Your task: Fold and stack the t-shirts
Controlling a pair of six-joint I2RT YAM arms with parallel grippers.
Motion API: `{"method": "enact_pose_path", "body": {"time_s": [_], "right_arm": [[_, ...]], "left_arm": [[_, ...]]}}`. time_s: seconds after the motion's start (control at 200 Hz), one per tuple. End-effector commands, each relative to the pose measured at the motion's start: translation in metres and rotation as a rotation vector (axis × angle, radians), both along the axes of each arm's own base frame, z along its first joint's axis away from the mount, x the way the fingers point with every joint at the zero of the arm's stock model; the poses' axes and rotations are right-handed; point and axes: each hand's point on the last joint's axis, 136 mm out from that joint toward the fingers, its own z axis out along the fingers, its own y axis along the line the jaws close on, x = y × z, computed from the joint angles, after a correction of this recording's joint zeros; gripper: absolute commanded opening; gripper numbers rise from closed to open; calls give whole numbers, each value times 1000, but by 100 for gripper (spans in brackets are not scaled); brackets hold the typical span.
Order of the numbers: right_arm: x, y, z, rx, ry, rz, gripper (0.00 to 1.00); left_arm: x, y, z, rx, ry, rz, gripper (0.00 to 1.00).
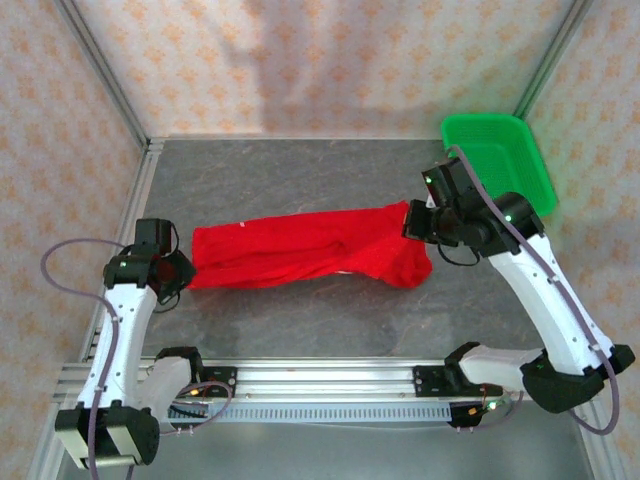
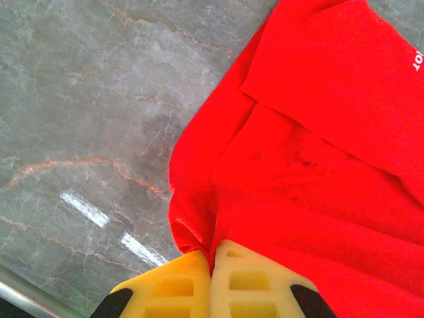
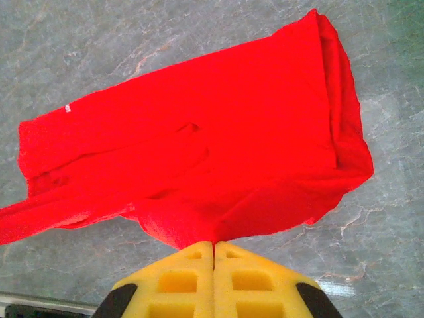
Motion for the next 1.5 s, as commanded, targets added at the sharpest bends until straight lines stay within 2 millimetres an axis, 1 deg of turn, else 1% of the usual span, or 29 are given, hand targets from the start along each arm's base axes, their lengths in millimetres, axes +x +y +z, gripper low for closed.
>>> {"method": "enact_pose_path", "body": {"time_s": [0.0, 0.07, 0.14, 0.2, 0.245, 0.27, 0.385, 0.465, 0.515, 0.59, 0.666, 0.806, 0.941, 1.066, 1.136, 1.271, 1.341, 1.496], "right_arm": [[5, -5, -2, -62, 5, 21, 0], [1, -7, -5, -74, 19, 27, 0], [-5, -12, -8, -78, 24, 26, 0], [-12, -18, -12, -85, 33, 20, 0], [-15, -21, -20, -103, 60, 12, 0], [-21, -26, -17, -94, 45, 7, 0], [-33, -40, -22, -119, 55, -22, 0], [-38, -48, -18, -132, 42, -42, 0], [-39, -50, -12, -122, 17, -52, 0], [-41, -47, -2, -77, -22, -43, 0], [-43, -43, 2, -49, -31, -22, 0], [-46, -35, -6, -28, 5, 12, 0], [-39, -20, -12, 12, 16, 48, 0], [-31, -13, -22, -18, 53, 83, 0], [-25, -15, -27, -58, 65, 80, 0], [-17, -18, -28, -104, 66, 73, 0], [-16, -20, -28, -115, 62, 68, 0], [-19, -27, -32, -137, 75, 43, 0]], "left_arm": [[9, 12, 13, 74, -3, -24, 0], [7, 15, 15, 89, 2, -22, 0], [8, 16, 22, 101, -23, -21, 0], [9, 19, 31, 124, -40, -24, 0], [10, 21, 38, 147, -39, -49, 0], [11, 23, 42, 159, -37, -56, 0], [11, 31, 58, 221, -30, -78, 0], [12, 33, 68, 248, -38, -96, 0], [13, 32, 70, 245, -41, -115, 0], [14, 30, 72, 240, -46, -129, 0], [14, 29, 72, 239, -52, -138, 0], [15, 25, 68, 217, -60, -147, 0], [17, 22, 61, 200, -53, -159, 0], [19, 24, 54, 209, -19, -167, 0], [18, 29, 50, 224, 23, -154, 0], [17, 29, 42, 211, 67, -146, 0], [18, 23, 36, 173, 78, -155, 0], [15, 6, 6, 16, 129, -141, 0]]}}
